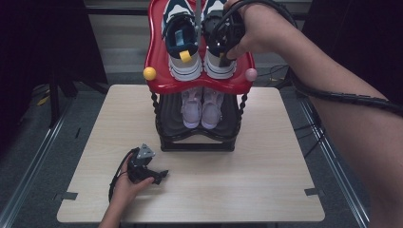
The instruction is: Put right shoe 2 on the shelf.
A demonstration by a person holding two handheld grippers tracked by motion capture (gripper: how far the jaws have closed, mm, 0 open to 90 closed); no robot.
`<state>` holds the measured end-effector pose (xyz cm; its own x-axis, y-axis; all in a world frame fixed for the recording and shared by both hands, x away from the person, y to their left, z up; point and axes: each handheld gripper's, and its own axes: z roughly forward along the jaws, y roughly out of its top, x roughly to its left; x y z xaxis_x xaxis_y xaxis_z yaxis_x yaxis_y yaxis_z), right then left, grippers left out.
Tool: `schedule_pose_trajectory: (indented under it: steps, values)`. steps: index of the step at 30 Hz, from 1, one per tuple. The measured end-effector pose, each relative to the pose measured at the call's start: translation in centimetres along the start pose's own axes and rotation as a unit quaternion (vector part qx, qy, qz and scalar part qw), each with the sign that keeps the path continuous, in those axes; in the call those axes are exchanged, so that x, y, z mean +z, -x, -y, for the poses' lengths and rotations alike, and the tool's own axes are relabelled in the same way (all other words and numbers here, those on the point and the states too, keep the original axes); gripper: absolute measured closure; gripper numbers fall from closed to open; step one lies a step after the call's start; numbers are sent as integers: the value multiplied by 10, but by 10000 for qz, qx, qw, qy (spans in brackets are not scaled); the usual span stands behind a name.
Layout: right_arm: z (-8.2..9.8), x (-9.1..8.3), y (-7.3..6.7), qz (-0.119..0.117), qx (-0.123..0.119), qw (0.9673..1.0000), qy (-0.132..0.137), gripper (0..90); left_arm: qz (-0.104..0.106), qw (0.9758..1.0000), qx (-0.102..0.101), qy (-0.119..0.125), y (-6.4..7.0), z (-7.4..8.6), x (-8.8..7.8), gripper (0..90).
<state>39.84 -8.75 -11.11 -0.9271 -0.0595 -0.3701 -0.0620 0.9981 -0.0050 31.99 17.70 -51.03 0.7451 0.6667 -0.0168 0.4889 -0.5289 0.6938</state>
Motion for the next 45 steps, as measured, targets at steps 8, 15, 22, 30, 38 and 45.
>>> schedule_pose_trajectory:
  steps: [8,15,22,30,38,45]
  values:
    - [1,2,6,-38,-131,9999,103,718,0,10000,2,-1,0,0,0,0]
    - [5,2,7,-40,-61,9997,215,693,1,10000,-2,-1,0,0,0,0]
    - [7,-2,4,176,527,9974,458,320,-1,10000,-3,-1,0,0,0,0]
    - [19,-13,-1,-6,1278,9883,835,200,-13,10000,-5,5,0,0,0,0]
    - [33,-30,1,-485,1852,9788,729,155,-18,10000,-19,7,0,0,0,0]
    - [43,-37,-1,-795,2147,9721,520,156,-16,10000,-31,16,0,0,0,0]
